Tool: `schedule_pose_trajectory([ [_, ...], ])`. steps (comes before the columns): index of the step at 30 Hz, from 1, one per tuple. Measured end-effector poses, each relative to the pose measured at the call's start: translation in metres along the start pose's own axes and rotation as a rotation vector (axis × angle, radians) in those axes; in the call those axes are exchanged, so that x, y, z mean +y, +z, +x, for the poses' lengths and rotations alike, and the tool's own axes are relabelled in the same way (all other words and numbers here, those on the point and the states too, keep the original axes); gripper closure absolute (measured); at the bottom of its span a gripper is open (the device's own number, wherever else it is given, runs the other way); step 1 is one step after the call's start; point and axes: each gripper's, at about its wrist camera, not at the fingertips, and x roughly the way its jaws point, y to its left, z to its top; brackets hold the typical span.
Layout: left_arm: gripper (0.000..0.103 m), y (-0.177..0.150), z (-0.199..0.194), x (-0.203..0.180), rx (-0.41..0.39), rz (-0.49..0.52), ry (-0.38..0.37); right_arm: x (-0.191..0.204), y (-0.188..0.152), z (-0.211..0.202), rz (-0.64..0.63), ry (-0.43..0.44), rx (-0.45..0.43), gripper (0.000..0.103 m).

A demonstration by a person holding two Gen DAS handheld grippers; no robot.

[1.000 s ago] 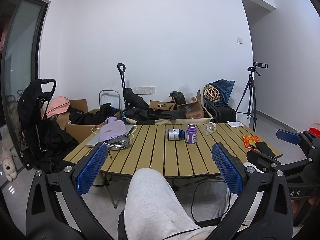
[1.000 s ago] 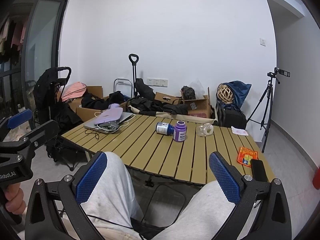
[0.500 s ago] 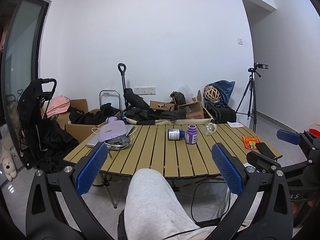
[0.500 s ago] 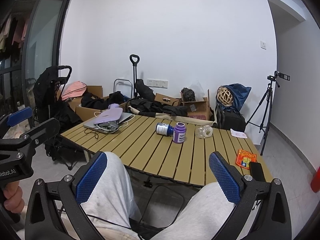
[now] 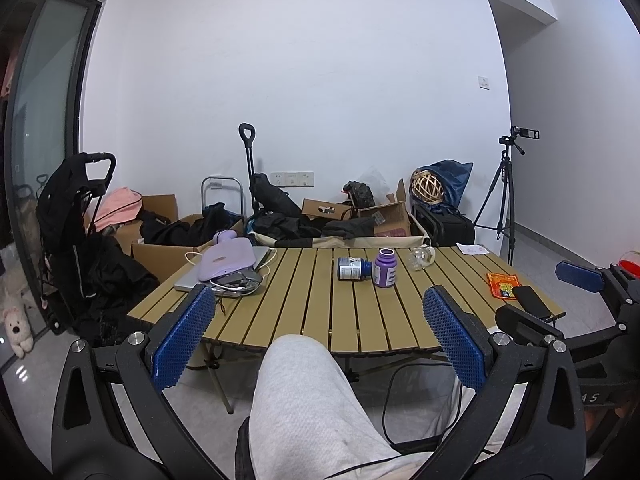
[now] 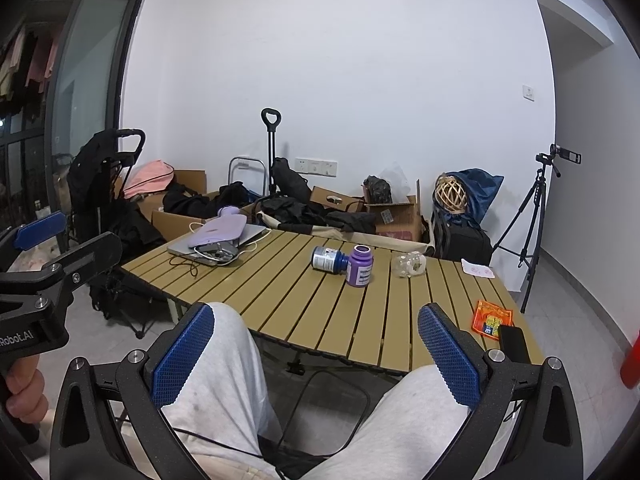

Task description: Flip cup upright

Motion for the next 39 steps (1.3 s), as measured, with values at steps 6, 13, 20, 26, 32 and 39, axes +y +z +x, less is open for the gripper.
schedule_pose_trajectory([
  [6,0.0,0.004,0.03,0.002,0.088,0.023,0.017,-0.006,0.008,0.014,0.004,0.019,-0.008,0.0],
  [13,0.0,0.017,0.103,0.021,0.085,0.027,0.088,-0.031,0.03,0.079,-0.002,0.065,0.045,0.0],
  [20,0.0,0.036,0.2,0.015,0.178,0.083,-0.047,-0.073,0.055,0.18,0.05,0.093,0.103,0.0],
  [26,0.0,0.044,0.298,-0.004,0.27,0.2,-0.081,-0.091,0.068,0.259,0.075,0.15,0.187,0.0],
  [32,0.0,0.047,0.394,-0.025,0.429,0.394,-0.216,-0.114,0.073,0.338,0.139,0.199,0.311,0.0],
  [39,0.0,0.024,0.499,-0.066,0.546,0.702,-0.403,-0.135,0.067,0.41,0.208,0.247,0.384,0.0],
])
